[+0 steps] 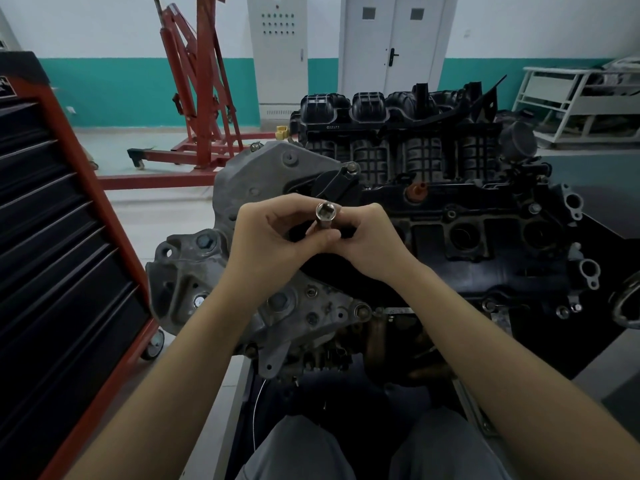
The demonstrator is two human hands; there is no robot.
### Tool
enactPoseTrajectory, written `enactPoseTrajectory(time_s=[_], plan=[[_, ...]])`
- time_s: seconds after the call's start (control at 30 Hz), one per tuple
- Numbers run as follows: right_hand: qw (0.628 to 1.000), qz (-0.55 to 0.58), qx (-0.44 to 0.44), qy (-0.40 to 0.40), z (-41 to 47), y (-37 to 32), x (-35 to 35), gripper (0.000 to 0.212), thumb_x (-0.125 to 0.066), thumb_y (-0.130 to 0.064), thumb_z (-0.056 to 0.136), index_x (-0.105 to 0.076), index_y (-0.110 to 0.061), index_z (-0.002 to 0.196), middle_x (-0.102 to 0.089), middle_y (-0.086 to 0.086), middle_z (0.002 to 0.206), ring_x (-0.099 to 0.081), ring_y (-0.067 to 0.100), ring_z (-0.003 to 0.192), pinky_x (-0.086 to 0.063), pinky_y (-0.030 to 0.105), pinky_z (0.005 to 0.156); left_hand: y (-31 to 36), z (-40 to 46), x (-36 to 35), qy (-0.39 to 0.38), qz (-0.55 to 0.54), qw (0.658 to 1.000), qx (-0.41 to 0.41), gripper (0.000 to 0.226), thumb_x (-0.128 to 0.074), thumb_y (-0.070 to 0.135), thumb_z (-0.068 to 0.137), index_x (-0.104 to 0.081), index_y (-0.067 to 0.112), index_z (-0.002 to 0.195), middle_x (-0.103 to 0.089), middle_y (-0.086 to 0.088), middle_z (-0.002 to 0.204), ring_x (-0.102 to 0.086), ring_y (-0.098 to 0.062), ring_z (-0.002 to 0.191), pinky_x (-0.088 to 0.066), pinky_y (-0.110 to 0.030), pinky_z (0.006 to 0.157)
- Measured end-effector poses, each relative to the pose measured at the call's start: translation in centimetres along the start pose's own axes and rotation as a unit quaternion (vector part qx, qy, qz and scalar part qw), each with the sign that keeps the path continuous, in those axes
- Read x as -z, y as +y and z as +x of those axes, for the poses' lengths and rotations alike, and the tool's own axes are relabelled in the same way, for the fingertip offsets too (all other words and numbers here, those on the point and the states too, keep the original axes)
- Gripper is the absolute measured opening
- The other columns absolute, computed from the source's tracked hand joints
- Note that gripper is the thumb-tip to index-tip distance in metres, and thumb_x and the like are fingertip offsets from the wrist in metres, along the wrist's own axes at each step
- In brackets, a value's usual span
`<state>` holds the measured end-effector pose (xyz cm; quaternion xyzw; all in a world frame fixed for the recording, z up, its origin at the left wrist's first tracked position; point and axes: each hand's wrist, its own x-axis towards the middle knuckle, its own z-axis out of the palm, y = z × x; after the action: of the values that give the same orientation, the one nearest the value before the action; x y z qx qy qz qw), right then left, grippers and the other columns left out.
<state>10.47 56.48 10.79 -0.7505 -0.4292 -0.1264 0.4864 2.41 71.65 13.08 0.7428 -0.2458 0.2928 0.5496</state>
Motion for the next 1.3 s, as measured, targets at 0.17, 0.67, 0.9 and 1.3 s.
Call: enactPoseTrajectory(time_s=[0.17, 0.67, 0.9, 1.3], plan=[[1.000, -0.005, -0.001, -0.007, 0.0, 0.1, 0.0, 0.018, -0.077, -0.010, 0.079, -0.074, -0.006, 0.096, -0.074, 0.006, 0.092, -0.070, 0.017, 0.090, -0.055, 0.042, 0.082, 0.0, -0.1, -0.3, 0.041, 0.066, 0.997, -0.012, 0.026, -0.084, 0.006, 0.068, -0.072, 0.019, 0.088, -0.072, -0.004, 0.084, -0.069, -0.023, 0.080, -0.056, -0.046, 0.075], [1.000, -0.007, 0.007, -0.030, 0.0, 0.4, 0.0, 0.022, -0.072, -0.005, 0.084, -0.071, -0.004, 0.106, -0.073, 0.009, 0.102, -0.068, 0.018, 0.100, -0.054, 0.044, 0.088, 0.7, -0.1, -0.1, 0.017, 0.053, 0.998, -0.003, 0.027, -0.082, 0.001, 0.069, -0.072, 0.013, 0.092, -0.071, -0.007, 0.085, -0.069, -0.021, 0.080, -0.057, -0.039, 0.076], [1.000, -0.007, -0.012, -0.004, 0.1, 0.2, -0.1, 0.015, -0.079, -0.011, 0.077, -0.074, -0.007, 0.091, -0.074, 0.004, 0.086, -0.070, 0.014, 0.084, -0.056, 0.042, 0.079, 0.7, -0.2, 0.2, 0.025, 0.076, 0.997, 0.011, 0.026, -0.086, 0.006, 0.066, -0.073, 0.011, 0.088, -0.073, -0.002, 0.087, -0.070, -0.015, 0.082, -0.057, -0.029, 0.077], [1.000, -0.008, 0.001, 0.002, 0.0, 0.2, -0.1, 0.018, -0.082, -0.009, 0.073, -0.073, -0.008, 0.089, -0.074, 0.003, 0.085, -0.070, 0.012, 0.082, -0.056, 0.033, 0.078, 1.0, -0.5, 0.3, 0.025, 0.100, 0.994, 0.025, 0.028, -0.086, 0.008, 0.065, -0.074, 0.009, 0.089, -0.074, -0.001, 0.088, -0.071, -0.015, 0.083, -0.058, -0.033, 0.077]])
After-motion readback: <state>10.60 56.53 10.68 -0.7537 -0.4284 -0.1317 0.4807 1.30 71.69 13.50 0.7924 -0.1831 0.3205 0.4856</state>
